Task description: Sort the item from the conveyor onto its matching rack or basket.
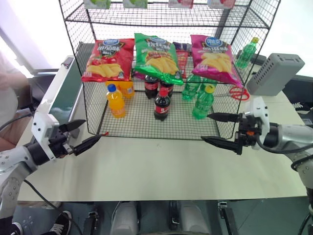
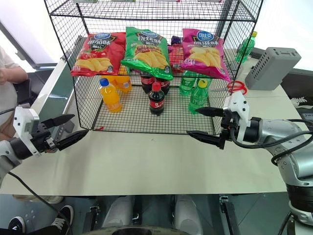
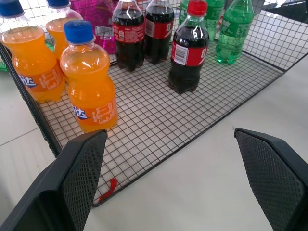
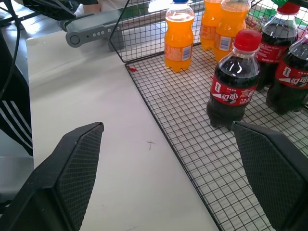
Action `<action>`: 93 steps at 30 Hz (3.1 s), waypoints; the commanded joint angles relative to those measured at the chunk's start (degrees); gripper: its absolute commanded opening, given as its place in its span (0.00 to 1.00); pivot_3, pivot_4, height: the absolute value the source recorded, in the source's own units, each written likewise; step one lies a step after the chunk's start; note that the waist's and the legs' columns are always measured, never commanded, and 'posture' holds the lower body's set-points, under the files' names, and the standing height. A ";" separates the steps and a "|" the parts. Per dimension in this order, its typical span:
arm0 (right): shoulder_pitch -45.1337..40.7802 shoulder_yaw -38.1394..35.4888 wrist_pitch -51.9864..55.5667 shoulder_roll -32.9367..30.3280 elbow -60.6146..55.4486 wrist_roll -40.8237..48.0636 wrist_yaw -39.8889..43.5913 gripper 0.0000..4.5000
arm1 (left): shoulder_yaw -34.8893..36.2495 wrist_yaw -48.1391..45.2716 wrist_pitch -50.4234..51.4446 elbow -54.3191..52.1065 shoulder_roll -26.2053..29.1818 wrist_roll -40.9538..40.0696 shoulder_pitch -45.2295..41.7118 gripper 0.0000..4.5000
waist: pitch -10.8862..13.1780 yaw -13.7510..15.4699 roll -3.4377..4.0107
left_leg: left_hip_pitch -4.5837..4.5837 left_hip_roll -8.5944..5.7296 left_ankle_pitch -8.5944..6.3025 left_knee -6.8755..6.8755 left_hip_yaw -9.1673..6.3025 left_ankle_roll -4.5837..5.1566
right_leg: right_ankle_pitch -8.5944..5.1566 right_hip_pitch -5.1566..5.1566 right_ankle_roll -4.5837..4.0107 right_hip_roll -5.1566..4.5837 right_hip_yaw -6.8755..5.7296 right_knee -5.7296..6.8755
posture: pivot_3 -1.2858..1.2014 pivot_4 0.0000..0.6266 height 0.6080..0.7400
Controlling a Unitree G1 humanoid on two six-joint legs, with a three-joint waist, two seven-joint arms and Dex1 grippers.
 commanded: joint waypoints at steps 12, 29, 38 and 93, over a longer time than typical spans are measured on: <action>0.68 -0.81 -3.19 0.63 0.99 -1.33 1.51 0.99 | 0.86 -0.04 -1.24 0.54 -0.39 0.13 -2.08 1.00 | 0.00 -0.01 0.00 | 0.00 0.00 0.00 0.00 0.01 0.00 | 0.00 0.00 0.00 0.00 0.00 0.00 | 0.52 0.24 1.00; 0.72 -0.44 -4.48 1.01 1.85 -2.55 2.02 0.99 | 1.02 -0.80 -0.55 0.98 0.01 0.05 -2.68 1.00 | 0.00 0.01 0.00 | 0.00 0.00 0.00 0.00 0.01 0.00 | 0.00 0.00 0.01 -0.01 0.00 0.01 | 0.52 0.24 1.00; 0.63 0.12 -4.77 1.11 1.78 -3.47 1.45 0.99 | 0.78 -1.33 -0.77 1.27 -0.01 0.67 -1.77 1.00 | 0.00 0.01 0.00 | 0.00 0.00 0.00 0.00 0.02 0.00 | 0.00 0.00 0.01 -0.01 0.00 0.01 | 0.52 0.24 1.00; 3.78 -0.34 -8.32 2.17 1.75 -5.06 0.51 0.99 | -5.46 -4.03 -3.42 8.14 -0.47 3.66 -11.18 1.00 | 0.00 0.04 0.00 | 0.03 -0.01 0.00 0.01 0.04 0.00 | 0.01 0.01 0.02 -0.01 0.00 0.04 | 0.52 0.24 1.00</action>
